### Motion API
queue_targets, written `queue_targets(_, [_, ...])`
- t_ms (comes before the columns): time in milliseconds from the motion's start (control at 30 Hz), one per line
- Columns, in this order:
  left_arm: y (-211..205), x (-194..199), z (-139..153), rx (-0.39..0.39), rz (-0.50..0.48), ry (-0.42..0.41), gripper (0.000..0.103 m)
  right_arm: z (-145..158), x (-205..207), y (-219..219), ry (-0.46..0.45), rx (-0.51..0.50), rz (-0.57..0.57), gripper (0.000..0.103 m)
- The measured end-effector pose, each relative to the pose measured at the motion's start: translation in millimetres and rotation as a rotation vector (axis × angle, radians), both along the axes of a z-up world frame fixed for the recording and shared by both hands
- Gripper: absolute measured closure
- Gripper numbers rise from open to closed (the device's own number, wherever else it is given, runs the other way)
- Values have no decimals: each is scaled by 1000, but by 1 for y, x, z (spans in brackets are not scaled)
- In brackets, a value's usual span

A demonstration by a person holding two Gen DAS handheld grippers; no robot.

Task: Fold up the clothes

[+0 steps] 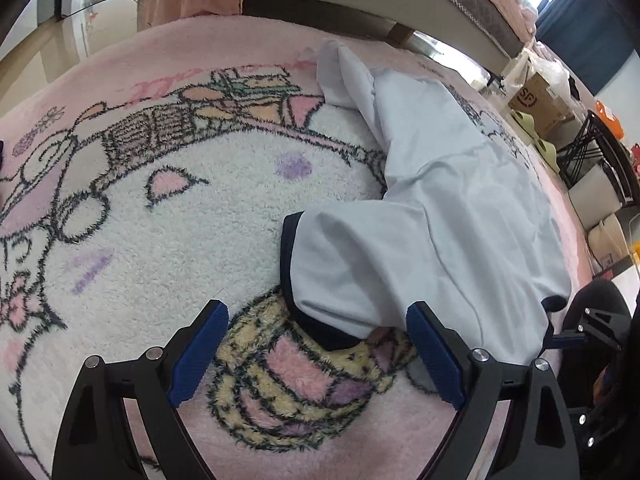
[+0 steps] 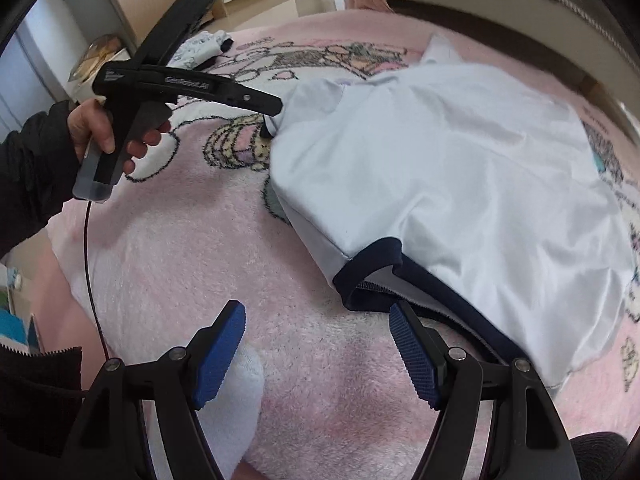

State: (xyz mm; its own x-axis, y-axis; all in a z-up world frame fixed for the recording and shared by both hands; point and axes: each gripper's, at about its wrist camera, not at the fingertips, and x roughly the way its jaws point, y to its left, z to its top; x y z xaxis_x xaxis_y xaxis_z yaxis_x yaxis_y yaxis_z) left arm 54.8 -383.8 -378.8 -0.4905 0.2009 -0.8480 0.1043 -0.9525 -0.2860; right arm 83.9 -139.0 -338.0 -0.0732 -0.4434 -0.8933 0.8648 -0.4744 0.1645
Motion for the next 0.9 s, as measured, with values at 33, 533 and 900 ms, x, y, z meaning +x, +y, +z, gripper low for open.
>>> queue_targets(33, [-1, 0, -1, -1, 5, -5, 12, -1, -2, -1, -10, -4, -8, 29])
queue_targets(533, [5, -7, -13, -66, 49, -51, 12, -9, -9, -20, -76, -34, -26, 45])
queue_targets(900, [15, -25, -13, -66, 21, -33, 32, -13, -16, -18, -79, -25, -47, 67])
